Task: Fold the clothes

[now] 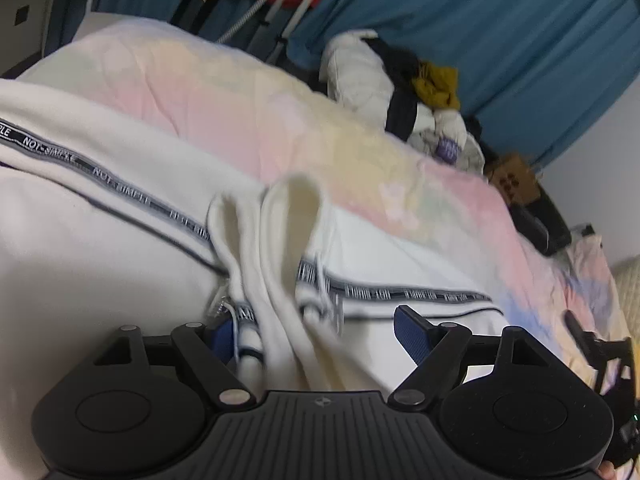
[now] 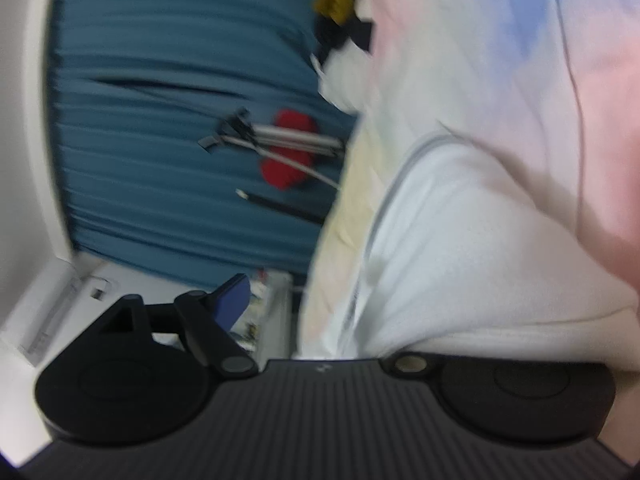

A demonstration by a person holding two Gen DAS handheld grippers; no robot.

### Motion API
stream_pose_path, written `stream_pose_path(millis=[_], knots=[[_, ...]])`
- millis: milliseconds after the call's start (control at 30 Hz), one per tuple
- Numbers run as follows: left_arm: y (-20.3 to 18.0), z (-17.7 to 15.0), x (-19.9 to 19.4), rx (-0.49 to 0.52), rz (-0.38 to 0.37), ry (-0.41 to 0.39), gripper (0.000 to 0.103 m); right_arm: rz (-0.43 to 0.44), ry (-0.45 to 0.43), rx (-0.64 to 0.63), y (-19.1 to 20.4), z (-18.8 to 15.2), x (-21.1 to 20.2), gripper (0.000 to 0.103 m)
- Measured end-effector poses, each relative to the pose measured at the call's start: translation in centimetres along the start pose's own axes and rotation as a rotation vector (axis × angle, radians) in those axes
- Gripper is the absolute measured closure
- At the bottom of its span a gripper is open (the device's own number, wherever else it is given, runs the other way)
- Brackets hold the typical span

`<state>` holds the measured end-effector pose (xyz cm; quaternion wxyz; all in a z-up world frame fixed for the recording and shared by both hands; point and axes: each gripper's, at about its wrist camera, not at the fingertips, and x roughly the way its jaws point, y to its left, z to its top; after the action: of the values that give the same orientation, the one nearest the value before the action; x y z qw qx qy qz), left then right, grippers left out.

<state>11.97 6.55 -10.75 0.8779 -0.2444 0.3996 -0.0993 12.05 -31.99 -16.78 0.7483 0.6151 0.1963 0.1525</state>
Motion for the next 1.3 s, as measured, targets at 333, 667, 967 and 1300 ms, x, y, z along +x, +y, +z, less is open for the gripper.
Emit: stream_pose_path(millis=[333,667,967,1300], knots=[[-3.8,0.9,4.5,0.001,-0.006,-0.006,0.023,0.111,-0.158,0.101,-1.0,4.0,-3.0,0.017],[-7.1,1.7,9.5,0.042,0.024,0.024,0.022,0.086,-0.214,0.083,-2.9,4.9,-4.4,0.017],[-6.4,1.5,7.0,0.085,0.03,0.021,0.026,-0.035,-0.195,0.109,-3.3,4.1,-4.5,0.02],[-5.2,0.4,-2.5,0.224,0.059,-0.025,0.025,-0.298,0.135,0.028,0.4,-0.3,-5.6,0.018]])
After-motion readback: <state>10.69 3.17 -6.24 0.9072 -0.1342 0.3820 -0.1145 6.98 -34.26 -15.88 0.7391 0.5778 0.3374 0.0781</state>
